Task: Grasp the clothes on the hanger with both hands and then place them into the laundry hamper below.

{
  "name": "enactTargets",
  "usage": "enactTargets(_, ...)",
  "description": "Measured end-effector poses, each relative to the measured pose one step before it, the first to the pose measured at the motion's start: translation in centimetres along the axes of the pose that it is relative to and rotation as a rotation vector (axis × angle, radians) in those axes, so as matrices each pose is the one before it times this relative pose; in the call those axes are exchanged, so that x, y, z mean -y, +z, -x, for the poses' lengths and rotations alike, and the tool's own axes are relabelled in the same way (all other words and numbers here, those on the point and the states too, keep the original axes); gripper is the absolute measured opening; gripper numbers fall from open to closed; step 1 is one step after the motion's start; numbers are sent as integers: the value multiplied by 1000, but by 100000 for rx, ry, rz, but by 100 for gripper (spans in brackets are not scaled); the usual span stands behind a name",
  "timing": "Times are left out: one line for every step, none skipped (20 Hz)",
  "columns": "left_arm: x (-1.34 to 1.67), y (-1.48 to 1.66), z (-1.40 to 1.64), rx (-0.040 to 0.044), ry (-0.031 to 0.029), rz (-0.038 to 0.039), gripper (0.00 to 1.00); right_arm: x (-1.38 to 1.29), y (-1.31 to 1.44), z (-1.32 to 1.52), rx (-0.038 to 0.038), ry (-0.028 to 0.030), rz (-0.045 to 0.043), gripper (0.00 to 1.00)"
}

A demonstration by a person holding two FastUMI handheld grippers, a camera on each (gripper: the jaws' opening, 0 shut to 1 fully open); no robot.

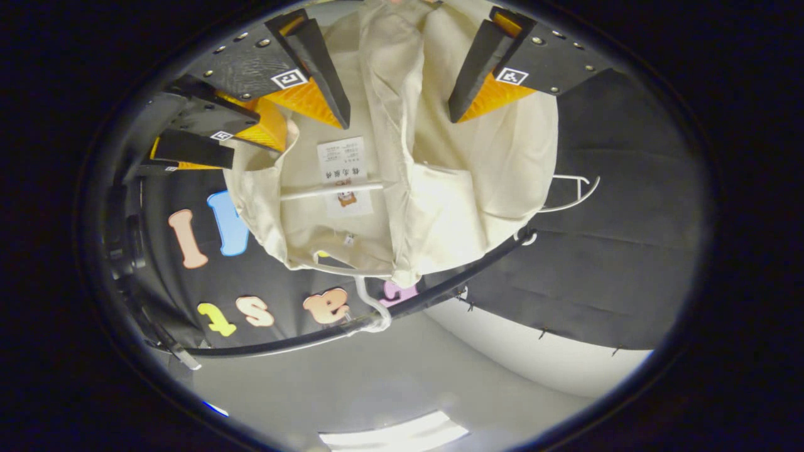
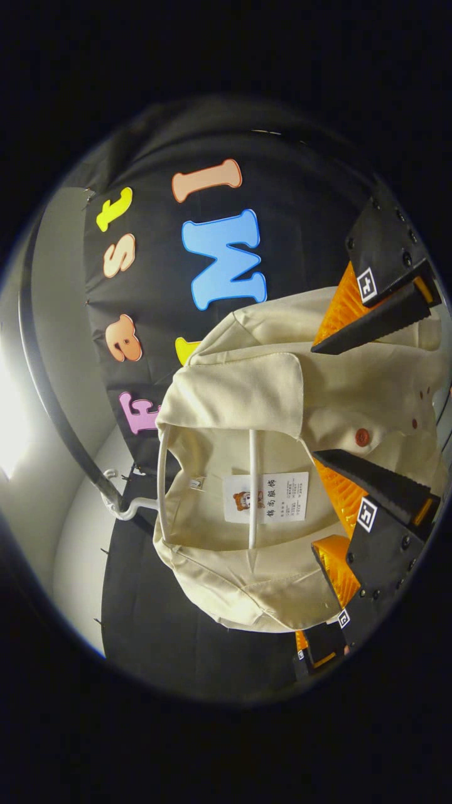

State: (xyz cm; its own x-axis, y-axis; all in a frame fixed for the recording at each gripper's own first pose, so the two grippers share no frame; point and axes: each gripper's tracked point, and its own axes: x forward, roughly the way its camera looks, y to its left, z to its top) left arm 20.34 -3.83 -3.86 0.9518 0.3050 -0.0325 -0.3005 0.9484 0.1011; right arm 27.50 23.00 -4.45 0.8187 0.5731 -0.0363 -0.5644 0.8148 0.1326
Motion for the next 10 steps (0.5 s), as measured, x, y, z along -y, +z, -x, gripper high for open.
enactTargets(-123,-190,-136,-579,730,1219,93,-282,-98,-117,102,2116,-874,95)
enactTargets(-144,-207,-246,-393,425,618,93,-421,-194,-174,-303,2429,-351,95)
enactTargets(-95,-247,-70,-529,241,231,94,-498,-266,-416,-472,2870,195,95)
enactTargets(-273,-265,8,-597,739,105,94,-585,-278,-310,-422,2463,848,96)
enactTargets(-149,-120,75,-352,247,624,93,-398,-219,-103,-150,1889,1040,96)
enactTargets(-202,-89,37,-427,203,782,92,-331,-395,301,-302,1606,842,95)
enactTargets(-123,-109,233,-65,367,515,92,-310,-287,210,166,1454,748,95)
enactTargets(-178,-66,214,-282,88,291,93,-365,-260,297,-233,1687,309,95)
enactTargets(-209,-91,382,-23,195,-72,93,-252,-343,-93,-360,577,352,95)
enactTargets(-212,19,255,-122,-16,-553,94,-125,-361,111,-1332,421,383,95)
